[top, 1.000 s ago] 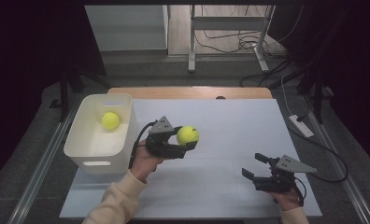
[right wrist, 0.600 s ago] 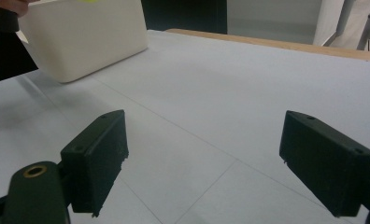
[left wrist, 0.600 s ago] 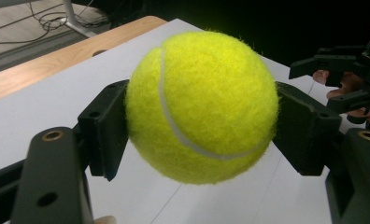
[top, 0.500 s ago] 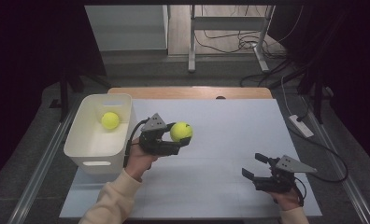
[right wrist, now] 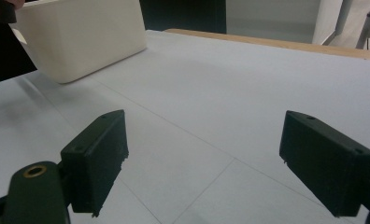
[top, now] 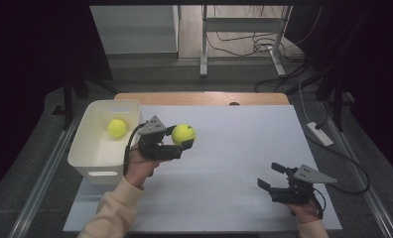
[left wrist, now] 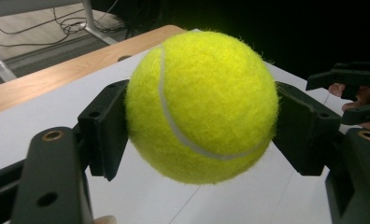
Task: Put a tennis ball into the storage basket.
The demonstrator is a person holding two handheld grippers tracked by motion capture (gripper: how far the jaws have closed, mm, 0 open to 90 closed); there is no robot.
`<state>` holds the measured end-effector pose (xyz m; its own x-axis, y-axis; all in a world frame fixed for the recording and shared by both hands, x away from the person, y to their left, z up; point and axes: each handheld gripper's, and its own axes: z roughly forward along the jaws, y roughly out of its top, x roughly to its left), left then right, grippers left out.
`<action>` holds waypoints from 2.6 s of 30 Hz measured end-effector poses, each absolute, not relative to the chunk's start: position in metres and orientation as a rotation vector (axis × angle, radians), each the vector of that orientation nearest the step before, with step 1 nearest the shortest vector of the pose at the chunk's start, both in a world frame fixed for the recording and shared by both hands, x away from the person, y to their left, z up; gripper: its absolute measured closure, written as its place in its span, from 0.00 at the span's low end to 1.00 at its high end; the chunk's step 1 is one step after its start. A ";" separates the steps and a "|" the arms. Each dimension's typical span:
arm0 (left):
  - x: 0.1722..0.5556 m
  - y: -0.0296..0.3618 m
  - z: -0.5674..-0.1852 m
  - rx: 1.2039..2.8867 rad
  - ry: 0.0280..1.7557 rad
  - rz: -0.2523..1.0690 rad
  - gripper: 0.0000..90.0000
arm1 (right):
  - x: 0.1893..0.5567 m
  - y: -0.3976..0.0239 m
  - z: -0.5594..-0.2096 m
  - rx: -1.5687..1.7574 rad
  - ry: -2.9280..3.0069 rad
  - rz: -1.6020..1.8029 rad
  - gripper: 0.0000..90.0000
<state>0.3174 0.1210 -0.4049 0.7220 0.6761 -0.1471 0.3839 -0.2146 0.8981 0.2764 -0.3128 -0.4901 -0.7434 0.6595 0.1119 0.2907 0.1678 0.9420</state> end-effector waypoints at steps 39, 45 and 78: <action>0.319 0.162 -0.391 1.788 0.922 0.440 0.30 | 0.277 -0.312 -0.491 0.910 2.135 1.590 0.17; 0.321 0.175 -0.388 1.770 0.957 0.451 0.30 | 0.277 -0.312 -0.491 0.911 2.136 1.589 0.17; 0.328 0.227 -0.369 1.711 1.087 0.497 0.30 | 0.278 -0.310 -0.492 0.897 2.141 1.577 0.17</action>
